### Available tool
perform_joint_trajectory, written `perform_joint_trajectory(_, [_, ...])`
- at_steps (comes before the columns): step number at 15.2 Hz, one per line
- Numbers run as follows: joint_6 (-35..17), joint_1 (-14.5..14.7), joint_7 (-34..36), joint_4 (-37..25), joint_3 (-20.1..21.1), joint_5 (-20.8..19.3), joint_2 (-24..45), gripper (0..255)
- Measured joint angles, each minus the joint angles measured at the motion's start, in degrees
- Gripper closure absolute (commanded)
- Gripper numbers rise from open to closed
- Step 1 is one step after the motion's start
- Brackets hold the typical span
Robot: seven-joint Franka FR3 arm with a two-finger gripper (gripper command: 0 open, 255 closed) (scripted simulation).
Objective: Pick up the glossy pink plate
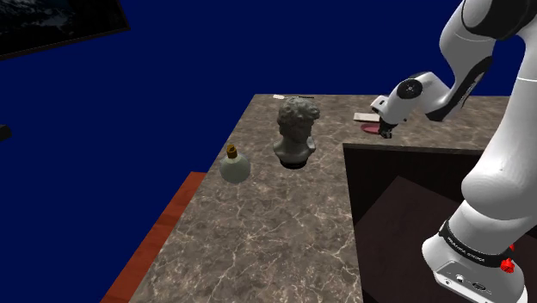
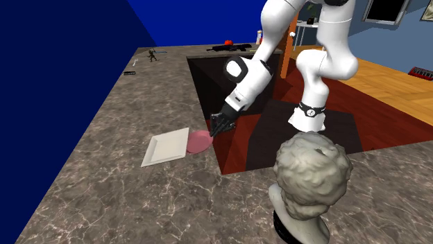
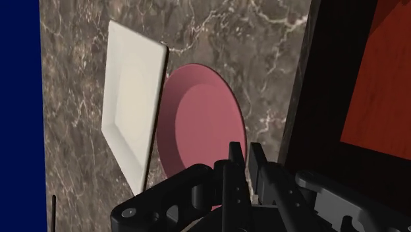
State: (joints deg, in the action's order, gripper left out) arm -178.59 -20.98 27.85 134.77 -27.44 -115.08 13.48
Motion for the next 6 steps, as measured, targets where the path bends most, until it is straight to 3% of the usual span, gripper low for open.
perform_joint_trajectory(3, [-0.2, 3.13, -10.09, 2.21, -3.9, 9.06, -2.52, 255])
perform_joint_trajectory(6, [0.34, 4.49, -19.54, 4.4, -5.69, 17.35, -5.14, 255])
